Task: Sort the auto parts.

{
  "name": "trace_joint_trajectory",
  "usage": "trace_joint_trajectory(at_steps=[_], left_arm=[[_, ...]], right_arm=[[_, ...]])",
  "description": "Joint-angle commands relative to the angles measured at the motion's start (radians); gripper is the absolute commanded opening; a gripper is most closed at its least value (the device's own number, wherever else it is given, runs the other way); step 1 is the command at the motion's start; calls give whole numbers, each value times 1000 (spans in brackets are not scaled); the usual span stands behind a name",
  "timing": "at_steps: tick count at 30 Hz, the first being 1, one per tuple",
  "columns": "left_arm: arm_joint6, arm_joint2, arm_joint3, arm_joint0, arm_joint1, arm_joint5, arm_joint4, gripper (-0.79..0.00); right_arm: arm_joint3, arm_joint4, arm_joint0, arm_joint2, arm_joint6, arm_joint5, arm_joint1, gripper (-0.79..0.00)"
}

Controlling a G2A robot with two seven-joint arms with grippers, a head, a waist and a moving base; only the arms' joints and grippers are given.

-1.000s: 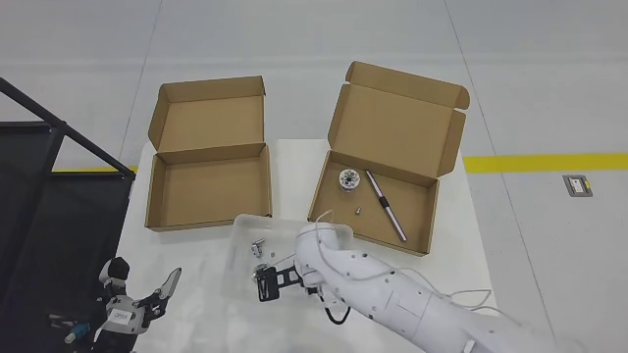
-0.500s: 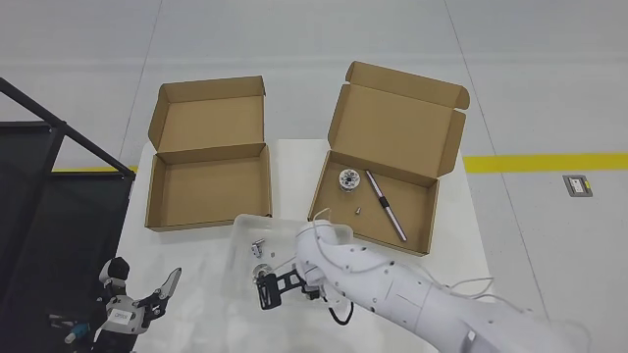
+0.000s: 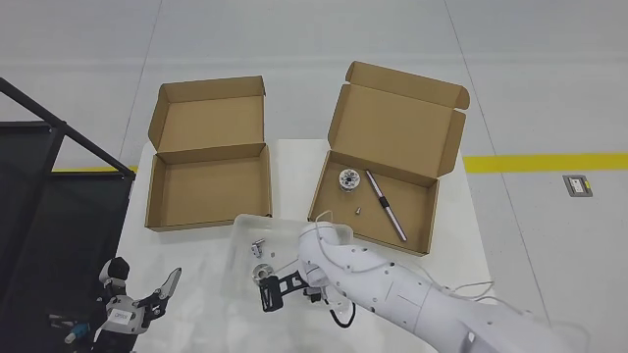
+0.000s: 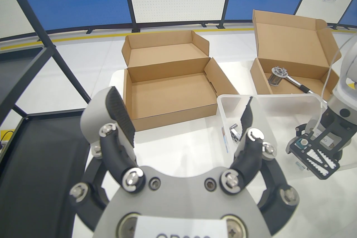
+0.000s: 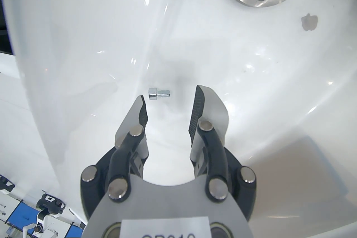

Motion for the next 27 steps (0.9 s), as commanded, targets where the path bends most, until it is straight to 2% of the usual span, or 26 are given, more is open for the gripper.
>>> trace_joint_trajectory(at_steps=[1, 12, 15, 27], left_arm=[[0, 0, 0, 0, 0, 0, 0, 0], [0, 0, 0, 0, 0, 0, 0, 0], [0, 0, 0, 0, 0, 0, 0, 0], [0, 0, 0, 0, 0, 0, 0, 0]], right_arm=[[6, 0, -1, 0, 0, 0, -2, -416], [49, -7, -7, 0, -7, -7, -24, -440], [62, -8, -7, 0, -9, -9, -31, -545], [105, -12, -3, 0, -20, -20, -53, -523]])
